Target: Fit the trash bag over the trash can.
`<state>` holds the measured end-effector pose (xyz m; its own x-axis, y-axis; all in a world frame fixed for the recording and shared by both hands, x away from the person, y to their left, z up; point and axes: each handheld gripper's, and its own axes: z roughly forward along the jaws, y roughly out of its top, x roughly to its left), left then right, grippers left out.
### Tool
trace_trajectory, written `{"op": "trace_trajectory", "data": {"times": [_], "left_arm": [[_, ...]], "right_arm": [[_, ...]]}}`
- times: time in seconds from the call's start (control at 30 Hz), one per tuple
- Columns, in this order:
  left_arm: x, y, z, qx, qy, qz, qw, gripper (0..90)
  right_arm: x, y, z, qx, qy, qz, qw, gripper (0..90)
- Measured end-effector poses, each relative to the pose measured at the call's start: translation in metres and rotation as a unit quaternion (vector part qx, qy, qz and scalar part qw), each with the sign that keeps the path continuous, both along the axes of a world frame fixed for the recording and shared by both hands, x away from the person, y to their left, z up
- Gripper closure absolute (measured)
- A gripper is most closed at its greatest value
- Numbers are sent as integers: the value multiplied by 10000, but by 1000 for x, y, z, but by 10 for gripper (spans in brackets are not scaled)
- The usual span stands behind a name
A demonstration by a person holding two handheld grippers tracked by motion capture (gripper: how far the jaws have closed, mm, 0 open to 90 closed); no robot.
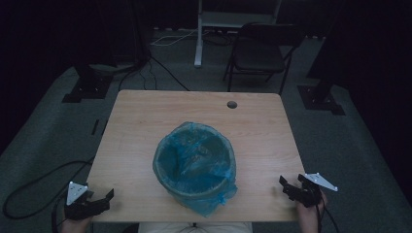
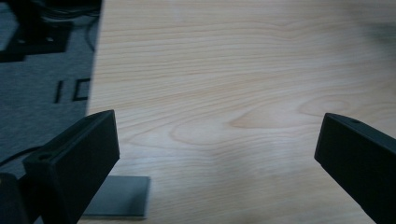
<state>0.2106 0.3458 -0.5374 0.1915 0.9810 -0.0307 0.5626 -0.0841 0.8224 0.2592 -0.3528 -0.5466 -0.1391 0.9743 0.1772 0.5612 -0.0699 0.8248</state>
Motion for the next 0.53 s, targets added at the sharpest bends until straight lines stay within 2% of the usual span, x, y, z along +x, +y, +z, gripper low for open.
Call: {"op": "trace_trajectory", "data": {"times": [0.2,0.4,0.53], "left_arm": [[0,2,-2,-8,-30,278,9996,5],[3,0,-6,113,44,359,9993,5],[3,0,-6,104,60,416,9991,5]], "right_arm": [[-3,-9,-1,267,-74,-231,9993,155],[-2,-9,-1,239,-37,-203,9995,155],[-2,-9,-1,250,-29,-244,9994,155]]}}
